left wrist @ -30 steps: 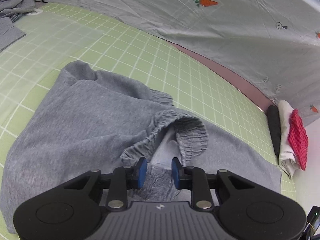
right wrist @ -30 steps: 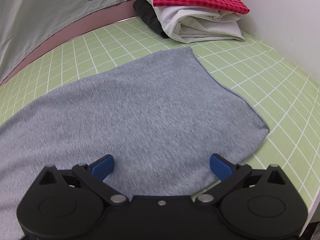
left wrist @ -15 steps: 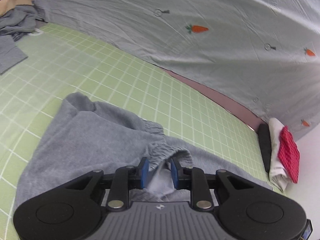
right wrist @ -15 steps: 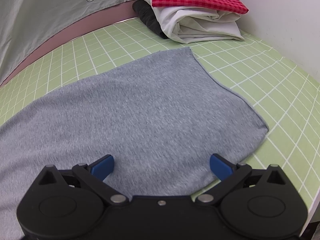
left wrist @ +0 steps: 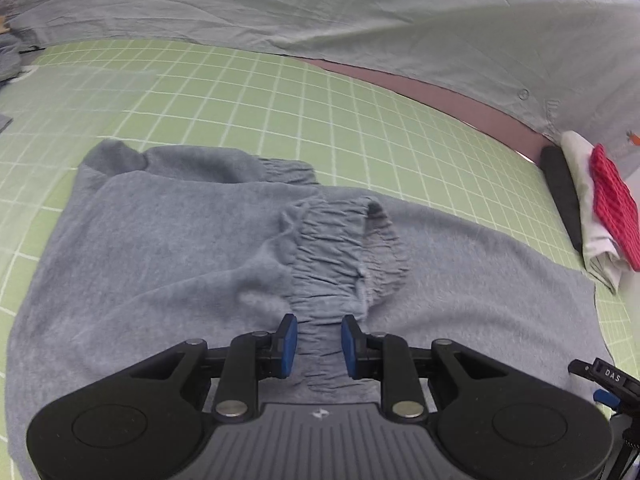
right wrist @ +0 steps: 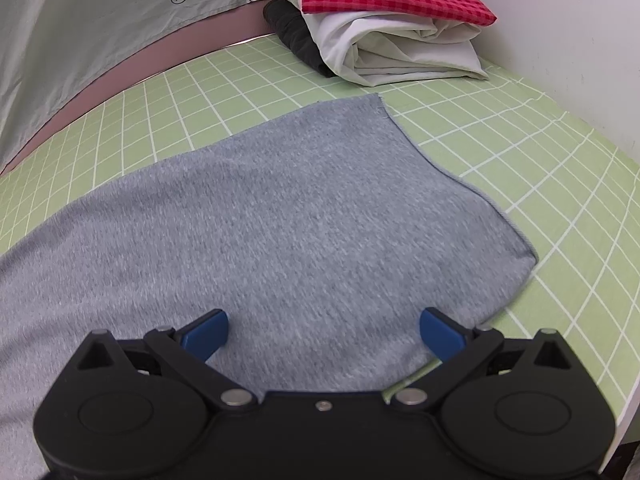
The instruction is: Fold clothes
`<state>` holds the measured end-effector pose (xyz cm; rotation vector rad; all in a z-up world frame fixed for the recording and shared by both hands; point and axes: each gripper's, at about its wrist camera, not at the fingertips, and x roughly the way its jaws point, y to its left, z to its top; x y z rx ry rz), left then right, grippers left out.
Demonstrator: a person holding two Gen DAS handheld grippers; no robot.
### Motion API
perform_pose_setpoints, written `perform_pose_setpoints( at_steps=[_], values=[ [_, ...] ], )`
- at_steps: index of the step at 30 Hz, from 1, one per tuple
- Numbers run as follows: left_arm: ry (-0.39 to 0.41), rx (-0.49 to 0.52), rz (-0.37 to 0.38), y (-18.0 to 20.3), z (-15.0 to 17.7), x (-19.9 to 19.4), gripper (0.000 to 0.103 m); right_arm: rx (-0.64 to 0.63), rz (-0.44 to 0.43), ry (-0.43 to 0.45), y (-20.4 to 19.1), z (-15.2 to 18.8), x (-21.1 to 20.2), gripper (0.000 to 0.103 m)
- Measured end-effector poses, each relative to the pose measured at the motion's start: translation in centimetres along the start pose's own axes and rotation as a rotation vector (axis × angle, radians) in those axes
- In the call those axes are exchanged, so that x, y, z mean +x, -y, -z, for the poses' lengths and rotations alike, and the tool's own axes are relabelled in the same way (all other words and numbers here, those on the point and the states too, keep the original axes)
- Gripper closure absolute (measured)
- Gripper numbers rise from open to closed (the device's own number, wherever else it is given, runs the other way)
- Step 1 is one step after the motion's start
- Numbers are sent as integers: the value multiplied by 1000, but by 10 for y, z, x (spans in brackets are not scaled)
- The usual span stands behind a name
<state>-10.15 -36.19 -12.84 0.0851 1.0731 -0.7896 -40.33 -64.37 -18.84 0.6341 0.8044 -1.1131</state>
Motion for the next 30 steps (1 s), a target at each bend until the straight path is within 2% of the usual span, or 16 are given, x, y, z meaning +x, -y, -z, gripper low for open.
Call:
perform_pose_setpoints(
  at_steps=[3,5,8,10,13,18,23,26,30],
  values=[
    [-30,76,-12,18,1,9,71,13,-10,4,4,-1,-2,0],
    [-21,81,-21,17,-2,4,70,19,-8,12,8,-3,-4,0],
    [11,20,-46,4,-11,-9,54,-18,17,61,13,-10,-12,0],
    [38,-15,-93,-6,-16,-18,39,-66,43,91,16,-16,-13,0],
    [72,-43,-185,-22,-22,-27,29,-132,85,120,22,-27,-8,0],
    [30,-54,-339,-47,-21,-24,26,-117,87,113,41,-46,15,0],
    [-16,-101,-436,-62,-15,-19,24,-78,13,82,50,-55,33,0],
    [-45,-109,-474,-63,-12,-14,22,-87,-29,70,46,-54,39,0],
    [-67,-95,-489,-61,-8,-10,21,-122,-41,68,36,-50,40,0]
  ],
)
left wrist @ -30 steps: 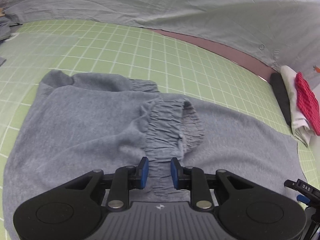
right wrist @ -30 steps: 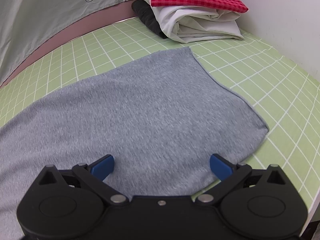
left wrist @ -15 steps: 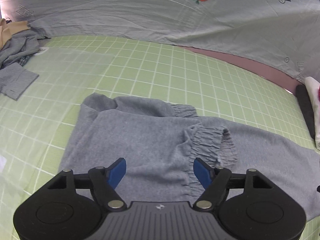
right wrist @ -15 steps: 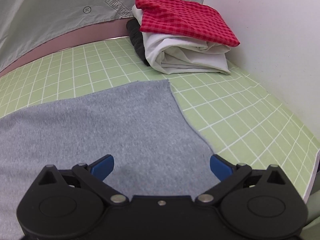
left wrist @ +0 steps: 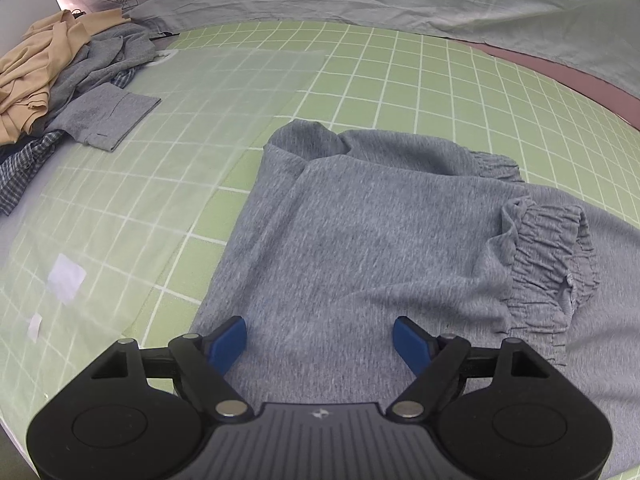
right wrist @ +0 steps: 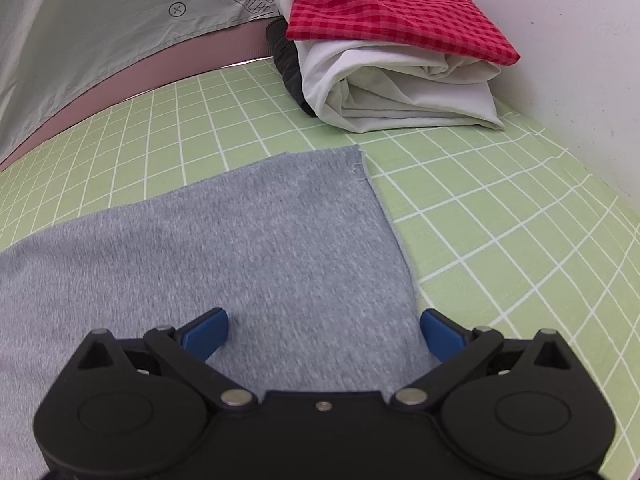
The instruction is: Fold clothes
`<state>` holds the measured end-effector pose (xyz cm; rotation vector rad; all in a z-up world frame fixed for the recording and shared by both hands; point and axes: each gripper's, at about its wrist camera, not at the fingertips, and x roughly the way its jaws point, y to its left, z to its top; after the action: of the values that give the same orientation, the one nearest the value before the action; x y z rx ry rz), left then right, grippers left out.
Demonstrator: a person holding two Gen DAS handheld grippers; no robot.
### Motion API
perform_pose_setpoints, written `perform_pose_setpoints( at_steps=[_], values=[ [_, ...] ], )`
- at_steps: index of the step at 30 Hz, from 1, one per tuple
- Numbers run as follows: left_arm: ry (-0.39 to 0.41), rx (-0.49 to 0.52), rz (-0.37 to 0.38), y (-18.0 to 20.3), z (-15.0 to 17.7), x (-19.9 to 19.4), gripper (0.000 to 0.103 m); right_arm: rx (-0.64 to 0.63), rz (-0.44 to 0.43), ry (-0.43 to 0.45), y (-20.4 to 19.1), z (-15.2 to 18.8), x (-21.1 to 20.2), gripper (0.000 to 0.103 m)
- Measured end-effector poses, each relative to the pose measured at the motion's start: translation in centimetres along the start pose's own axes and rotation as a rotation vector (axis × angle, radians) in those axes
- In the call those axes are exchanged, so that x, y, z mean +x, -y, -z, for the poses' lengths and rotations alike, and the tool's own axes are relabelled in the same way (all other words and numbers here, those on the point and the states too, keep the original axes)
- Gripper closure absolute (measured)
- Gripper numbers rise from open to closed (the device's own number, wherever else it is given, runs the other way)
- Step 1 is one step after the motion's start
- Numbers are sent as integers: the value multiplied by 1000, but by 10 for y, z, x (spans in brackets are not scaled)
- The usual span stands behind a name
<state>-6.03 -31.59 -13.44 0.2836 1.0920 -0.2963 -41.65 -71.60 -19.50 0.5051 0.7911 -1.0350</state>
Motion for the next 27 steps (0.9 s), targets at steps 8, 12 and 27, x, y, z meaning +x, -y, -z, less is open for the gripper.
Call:
perform_pose_setpoints(
  at_steps=[8,12,27],
  values=[
    [-16,8,-20,1,2,2,20,-20,-53,-3,-2,-5,-8,51],
    [-4,-14,-17,-10,4,-3,20,-86,-71,-25,-13,-10,-12,90],
    [18,-74,37,-63,22,-13,20,-145,-185,136,-110,-25,-97,92]
  ],
)
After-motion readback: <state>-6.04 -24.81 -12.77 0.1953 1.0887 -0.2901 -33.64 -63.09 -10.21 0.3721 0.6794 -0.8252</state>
